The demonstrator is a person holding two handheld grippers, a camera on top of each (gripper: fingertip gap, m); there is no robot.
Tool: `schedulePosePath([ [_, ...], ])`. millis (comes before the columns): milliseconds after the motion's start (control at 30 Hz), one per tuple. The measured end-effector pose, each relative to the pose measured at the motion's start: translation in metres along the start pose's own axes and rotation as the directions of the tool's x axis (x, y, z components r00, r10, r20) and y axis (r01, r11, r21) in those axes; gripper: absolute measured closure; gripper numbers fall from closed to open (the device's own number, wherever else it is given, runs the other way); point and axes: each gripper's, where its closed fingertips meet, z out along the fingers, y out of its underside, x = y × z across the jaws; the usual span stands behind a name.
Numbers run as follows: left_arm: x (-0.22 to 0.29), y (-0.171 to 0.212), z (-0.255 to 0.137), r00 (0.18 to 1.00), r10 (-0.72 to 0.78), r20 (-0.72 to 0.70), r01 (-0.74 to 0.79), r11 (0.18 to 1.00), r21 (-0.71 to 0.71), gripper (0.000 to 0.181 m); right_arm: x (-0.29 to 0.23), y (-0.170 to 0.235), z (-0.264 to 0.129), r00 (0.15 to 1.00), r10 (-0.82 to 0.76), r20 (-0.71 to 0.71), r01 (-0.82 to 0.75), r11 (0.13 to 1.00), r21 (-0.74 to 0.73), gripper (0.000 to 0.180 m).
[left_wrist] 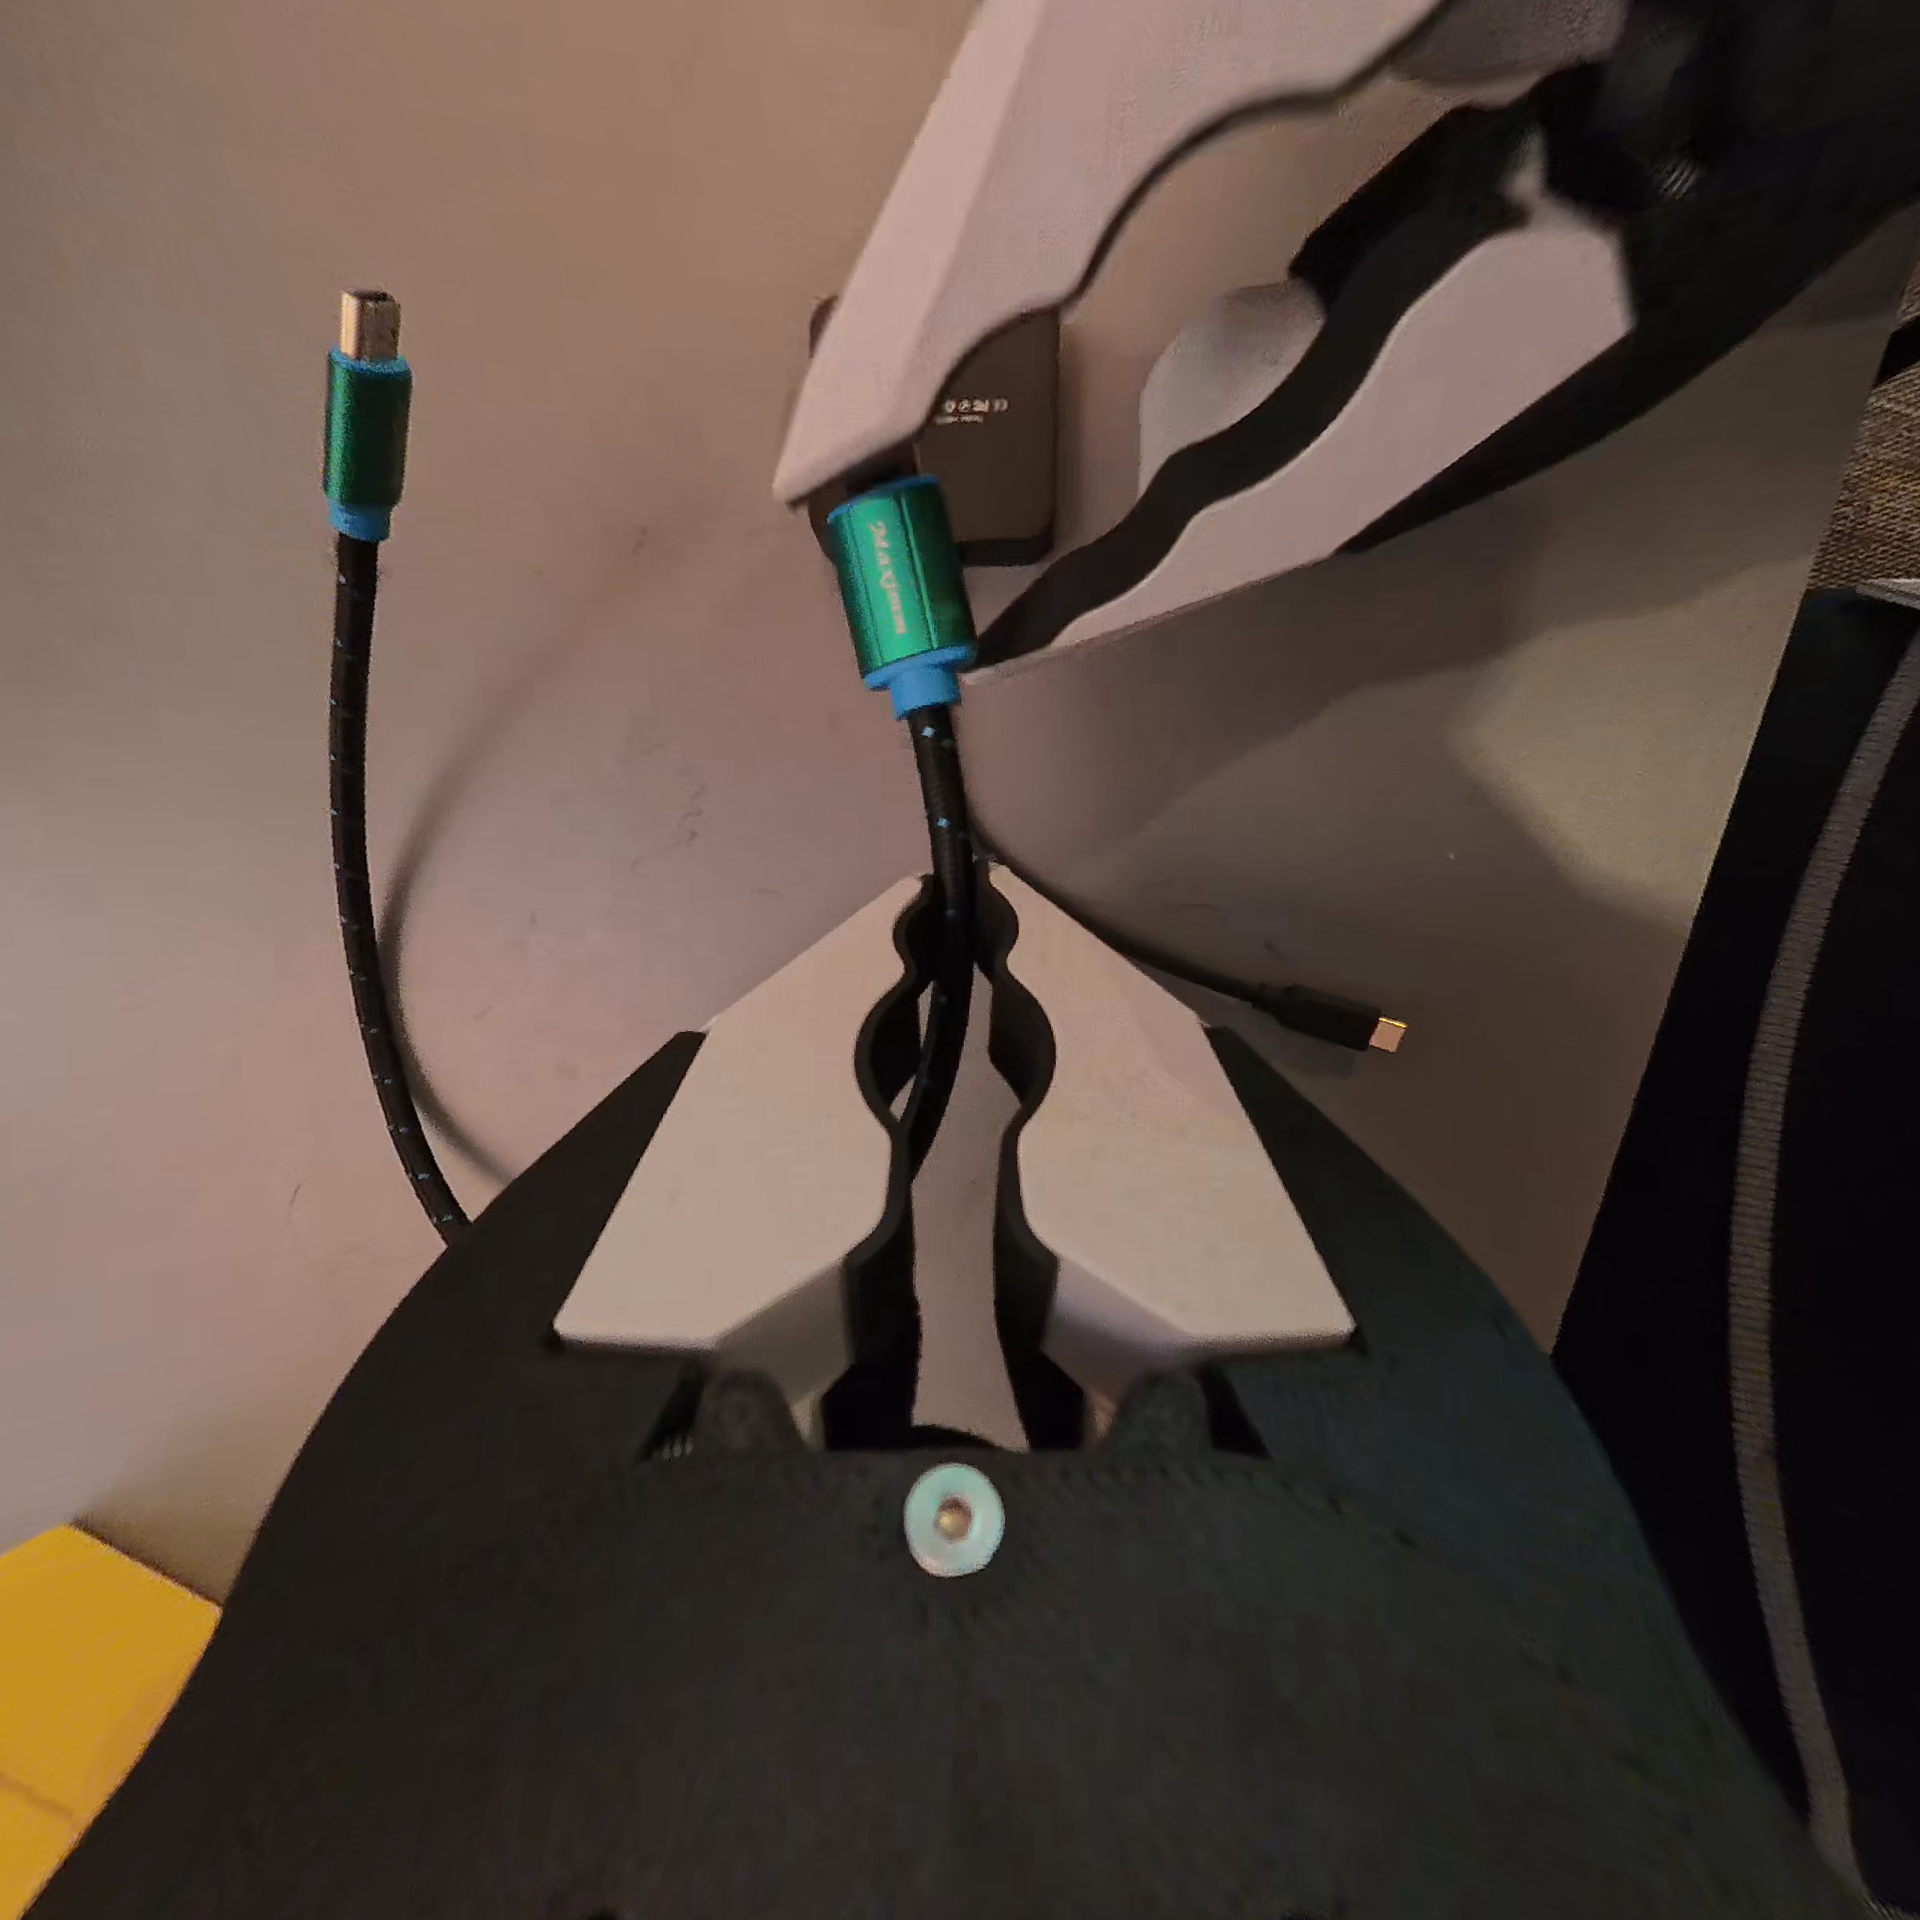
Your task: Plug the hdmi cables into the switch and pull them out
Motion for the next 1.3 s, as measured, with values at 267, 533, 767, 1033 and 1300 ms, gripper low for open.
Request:
schedulePosePath([
  [267,0.003,0.003,-0.002,1.000,-0.004,-0.020,0.004,1.000,0.001,0.178,-0.001,0.003,0.009,0.989,-0.137,-0.058,0.134,0.990,-0.051,0.168],
  [533,0.004,-0.011,-0.012,0.996,-0.038,-0.085,0.046,0.995,0.093,0.157,-0.002,-0.003,0.008,0.983,-0.166,-0.083,0.163,0.986,-0.043,0.170],
  [767,0.001,-0.024,-0.021,0.993,-0.034,-0.111,0.044,0.996,0.084,0.136,-0.003,-0.012,0.008,0.974,-0.203,-0.102,0.201,0.979,-0.022,0.171],
  [1033,0.006,-0.014,0.003,0.978,-0.115,-0.174,0.123,0.992,0.036,0.136,-0.004,-0.008,0.008,0.977,-0.180,-0.110,0.178,0.984,-0.027,0.172],
  [1300,-0.001,-0.030,-0.005,0.957,-0.211,-0.198,0.248,0.952,0.182,0.133,0.002,-0.009,0.004,0.982,-0.130,-0.141,0.130,0.991,-0.004,0.172],
])
